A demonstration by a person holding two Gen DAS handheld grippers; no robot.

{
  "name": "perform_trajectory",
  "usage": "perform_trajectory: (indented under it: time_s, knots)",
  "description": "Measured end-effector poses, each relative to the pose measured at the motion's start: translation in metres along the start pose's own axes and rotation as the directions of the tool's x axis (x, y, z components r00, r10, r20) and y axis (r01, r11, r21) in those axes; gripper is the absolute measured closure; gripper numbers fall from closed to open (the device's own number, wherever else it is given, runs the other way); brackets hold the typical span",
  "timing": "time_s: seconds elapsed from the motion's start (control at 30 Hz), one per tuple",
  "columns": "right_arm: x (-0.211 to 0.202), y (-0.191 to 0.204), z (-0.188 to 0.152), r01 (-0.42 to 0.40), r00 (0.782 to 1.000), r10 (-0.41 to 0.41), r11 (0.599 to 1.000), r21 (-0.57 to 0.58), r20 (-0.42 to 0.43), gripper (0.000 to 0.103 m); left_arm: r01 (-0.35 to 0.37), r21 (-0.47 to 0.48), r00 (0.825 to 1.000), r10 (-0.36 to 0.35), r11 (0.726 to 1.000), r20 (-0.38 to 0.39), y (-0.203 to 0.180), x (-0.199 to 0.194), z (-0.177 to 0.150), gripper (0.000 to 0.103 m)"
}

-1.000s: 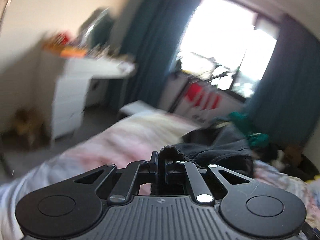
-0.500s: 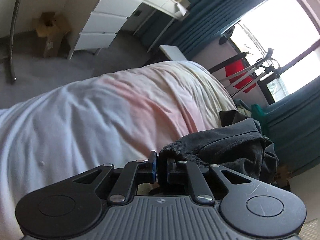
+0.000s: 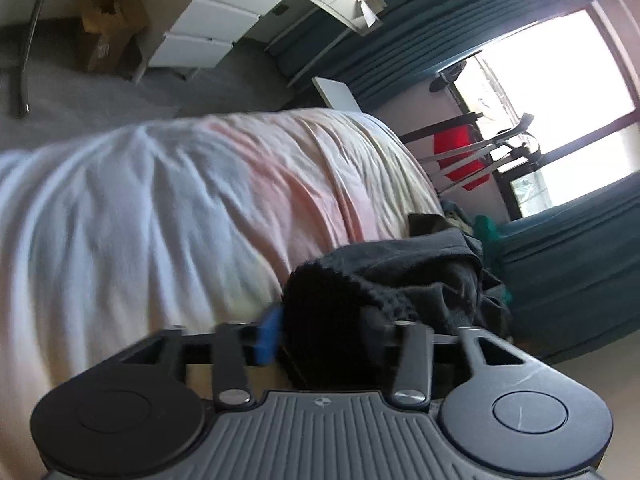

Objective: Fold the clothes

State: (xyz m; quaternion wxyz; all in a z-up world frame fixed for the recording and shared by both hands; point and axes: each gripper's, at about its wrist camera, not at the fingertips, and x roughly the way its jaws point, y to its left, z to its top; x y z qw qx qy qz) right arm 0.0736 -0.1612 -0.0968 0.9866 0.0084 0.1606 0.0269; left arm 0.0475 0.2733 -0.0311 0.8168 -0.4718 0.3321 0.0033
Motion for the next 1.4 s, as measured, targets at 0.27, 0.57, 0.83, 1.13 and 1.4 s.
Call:
perform_trajectory:
  time_s: [0.27,0.57,0.83,1.13,1.4]
  knots:
    - [0.045,-0.004,-0.008,-0.082,0.983,0.094,0.994,0.076,-0.158,0.061,0.148,0.006,0.989,-0.148,0.989,0.031,-0.004,-0.018,-0.047,0.04]
    - [-0.005,-0.012,0.024,-0.035,0.999,0.034,0.984,0.176,0.008,0.089,0.206,0.091,0.977,-0.21,0.974,0.036,-0.026,0.012,-0.059,0.029]
    - [-0.055,-0.044,0.039,0.14,0.987,-0.155,0.962,0.235,0.047,0.09,0.327,-0.017,0.939,-0.327,0.945,-0.107,-0.023,0.054,-0.066,0.03]
    - [-0.019,-0.064,0.015,0.202,0.97,-0.146,0.931,0.304,-0.195,0.09,0.337,0.002,0.906,-0.324,0.941,-0.271,-0.027,0.084,-0.091,0.032]
    - [-0.013,-0.054,0.013,0.215,0.969,-0.182,0.953,0.214,-0.165,0.089,0.296,0.068,0.938,-0.276,0.953,-0.211,-0.035,0.117,-0.096,0.037]
